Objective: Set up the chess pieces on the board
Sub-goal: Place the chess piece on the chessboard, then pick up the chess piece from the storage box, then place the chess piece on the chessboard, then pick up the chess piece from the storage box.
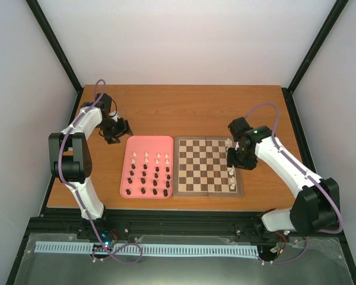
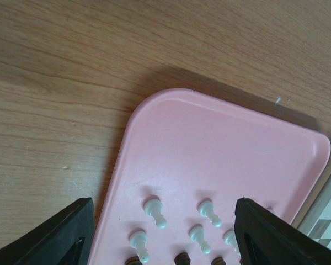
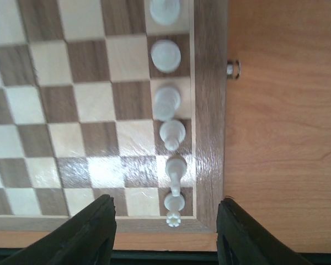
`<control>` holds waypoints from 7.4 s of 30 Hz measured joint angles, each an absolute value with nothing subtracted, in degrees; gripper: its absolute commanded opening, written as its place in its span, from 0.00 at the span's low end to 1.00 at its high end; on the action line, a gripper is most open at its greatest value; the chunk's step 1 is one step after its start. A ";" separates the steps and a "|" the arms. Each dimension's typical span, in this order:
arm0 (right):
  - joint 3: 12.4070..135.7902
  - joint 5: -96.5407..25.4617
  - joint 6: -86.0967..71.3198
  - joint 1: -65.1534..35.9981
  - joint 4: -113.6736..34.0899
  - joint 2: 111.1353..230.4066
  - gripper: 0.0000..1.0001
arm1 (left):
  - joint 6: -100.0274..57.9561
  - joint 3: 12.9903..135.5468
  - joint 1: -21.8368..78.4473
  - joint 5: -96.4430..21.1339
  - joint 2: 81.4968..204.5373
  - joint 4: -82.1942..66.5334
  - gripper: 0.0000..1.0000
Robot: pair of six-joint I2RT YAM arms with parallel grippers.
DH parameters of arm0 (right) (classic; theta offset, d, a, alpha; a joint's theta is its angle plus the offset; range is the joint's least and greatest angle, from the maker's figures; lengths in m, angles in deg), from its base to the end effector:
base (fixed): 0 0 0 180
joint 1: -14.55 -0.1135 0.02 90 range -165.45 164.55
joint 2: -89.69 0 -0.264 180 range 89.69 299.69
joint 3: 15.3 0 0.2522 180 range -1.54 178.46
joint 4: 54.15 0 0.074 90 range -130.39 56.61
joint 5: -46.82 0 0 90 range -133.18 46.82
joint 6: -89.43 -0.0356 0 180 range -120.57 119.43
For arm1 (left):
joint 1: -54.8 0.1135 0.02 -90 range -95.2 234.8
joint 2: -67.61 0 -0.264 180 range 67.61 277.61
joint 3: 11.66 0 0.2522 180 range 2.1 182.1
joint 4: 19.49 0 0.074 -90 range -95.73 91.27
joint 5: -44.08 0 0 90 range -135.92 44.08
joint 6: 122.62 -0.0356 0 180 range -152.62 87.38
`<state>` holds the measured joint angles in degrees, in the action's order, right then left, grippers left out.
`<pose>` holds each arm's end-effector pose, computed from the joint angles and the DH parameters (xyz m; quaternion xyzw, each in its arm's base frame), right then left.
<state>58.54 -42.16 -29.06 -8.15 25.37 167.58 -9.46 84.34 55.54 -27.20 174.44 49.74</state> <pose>0.2105 0.0887 0.2449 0.0499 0.9971 0.0322 0.0467 0.3629 -0.0067 0.2127 -0.1897 0.9646 -0.1756 0.0524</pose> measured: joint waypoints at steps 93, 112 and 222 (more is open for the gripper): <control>105.60 -40.44 -11.36 -16.74 21.22 208.69 0.03 | -9.48 84.34 55.54 -26.76 175.11 49.63 0.78; 94.86 -44.94 -11.32 -8.67 21.09 207.90 0.03 | -9.48 84.77 55.54 -26.82 175.38 49.87 0.78; 111.91 -30.41 -5.63 -31.86 23.36 219.75 0.37 | -9.92 85.95 55.54 -26.82 176.43 50.06 0.79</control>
